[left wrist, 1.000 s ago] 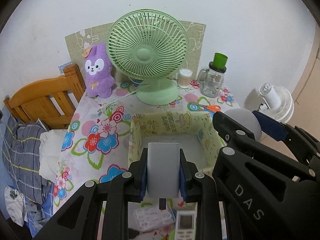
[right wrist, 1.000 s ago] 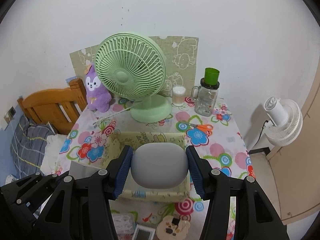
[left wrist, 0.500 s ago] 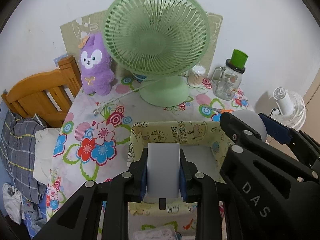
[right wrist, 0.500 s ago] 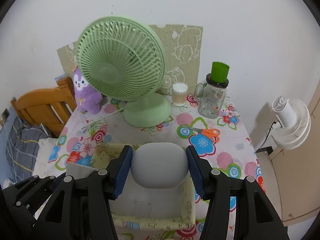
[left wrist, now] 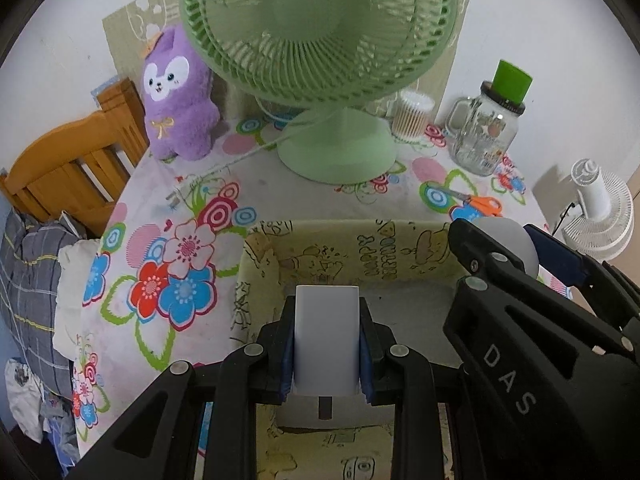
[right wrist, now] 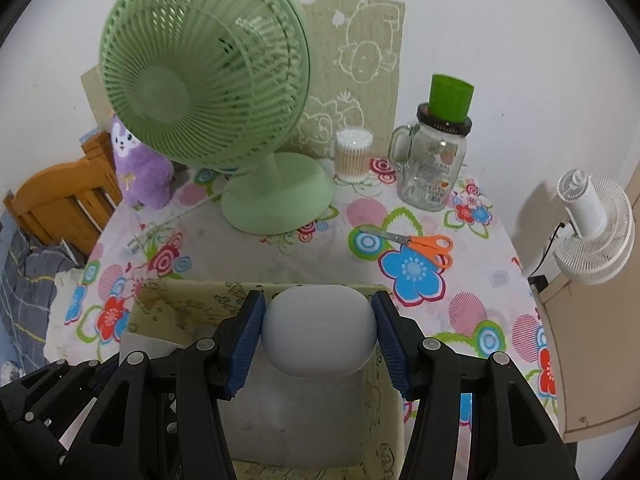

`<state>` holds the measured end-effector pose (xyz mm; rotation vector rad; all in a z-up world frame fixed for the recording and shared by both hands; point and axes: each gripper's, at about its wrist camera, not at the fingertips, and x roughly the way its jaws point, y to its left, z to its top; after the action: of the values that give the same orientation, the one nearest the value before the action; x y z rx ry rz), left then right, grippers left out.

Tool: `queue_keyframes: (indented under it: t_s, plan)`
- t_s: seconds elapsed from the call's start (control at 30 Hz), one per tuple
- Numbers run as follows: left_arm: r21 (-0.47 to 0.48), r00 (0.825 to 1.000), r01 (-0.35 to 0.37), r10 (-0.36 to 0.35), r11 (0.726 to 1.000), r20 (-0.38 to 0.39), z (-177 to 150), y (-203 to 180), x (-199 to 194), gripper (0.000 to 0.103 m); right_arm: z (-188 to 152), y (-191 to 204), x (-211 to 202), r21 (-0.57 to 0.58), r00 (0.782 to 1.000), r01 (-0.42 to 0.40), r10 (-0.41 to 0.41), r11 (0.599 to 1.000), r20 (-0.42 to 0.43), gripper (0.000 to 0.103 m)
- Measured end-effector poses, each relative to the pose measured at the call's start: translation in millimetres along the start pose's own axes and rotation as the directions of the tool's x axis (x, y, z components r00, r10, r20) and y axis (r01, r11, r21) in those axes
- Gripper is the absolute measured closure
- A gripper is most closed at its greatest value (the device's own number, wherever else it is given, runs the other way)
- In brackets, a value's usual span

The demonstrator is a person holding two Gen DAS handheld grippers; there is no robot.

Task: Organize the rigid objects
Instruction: 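Open right gripper dropping puck in box while left gripper releases charger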

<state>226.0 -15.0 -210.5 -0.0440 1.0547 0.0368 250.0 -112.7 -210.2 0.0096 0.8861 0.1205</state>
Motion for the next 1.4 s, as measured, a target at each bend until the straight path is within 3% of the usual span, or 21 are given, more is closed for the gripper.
queue_keyframes:
  t_s: [0.33, 0.37, 0.4, 0.67, 0.83, 1.4]
  plan:
    - [0.005, 0.999, -0.034, 0.034, 0.999, -0.029, 0.8, 2.3, 21.2, 0.077, -5.0, -2.6, 22.5, 0.025, 1.0, 0.012, -0.012, 1.0, -0.025, 0.044]
    - [0.01, 0.999, -0.038, 0.038, 0.999, -0.028, 0.9, 1.9, 21.8, 0.076, -5.7, -3.5, 23.9, 0.034, 1.0, 0.015, -0.014, 0.999, -0.024, 0.044]
    - [0.013, 0.999, -0.048, 0.049, 0.999, -0.023, 1.2, 1.6, 22.0, 0.068, -6.2, -4.5, 25.0, 0.04, 1.0, 0.02, -0.019, 0.999, -0.022, 0.044]
    - [0.009, 0.998, -0.037, 0.037, 0.999, -0.046, 0.5, 2.3, 24.0, 0.056, -6.1, -6.0, 25.3, 0.038, 1.0, 0.017, -0.017, 0.999, -0.01, 0.043]
    - [0.025, 0.999, -0.031, 0.032, 0.999, -0.03, -0.3, -2.8, 14.5, 0.041, -4.3, -4.1, 12.2, 0.024, 0.999, 0.028, -0.029, 0.999, 0.018, 0.021]
    - [0.026, 0.999, -0.036, 0.035, 0.999, 0.041, -7.0, -4.1, -33.4, 0.026, -6.2, -8.2, -41.4, 0.038, 0.998, 0.006, -0.008, 0.999, 0.06, 0.015]
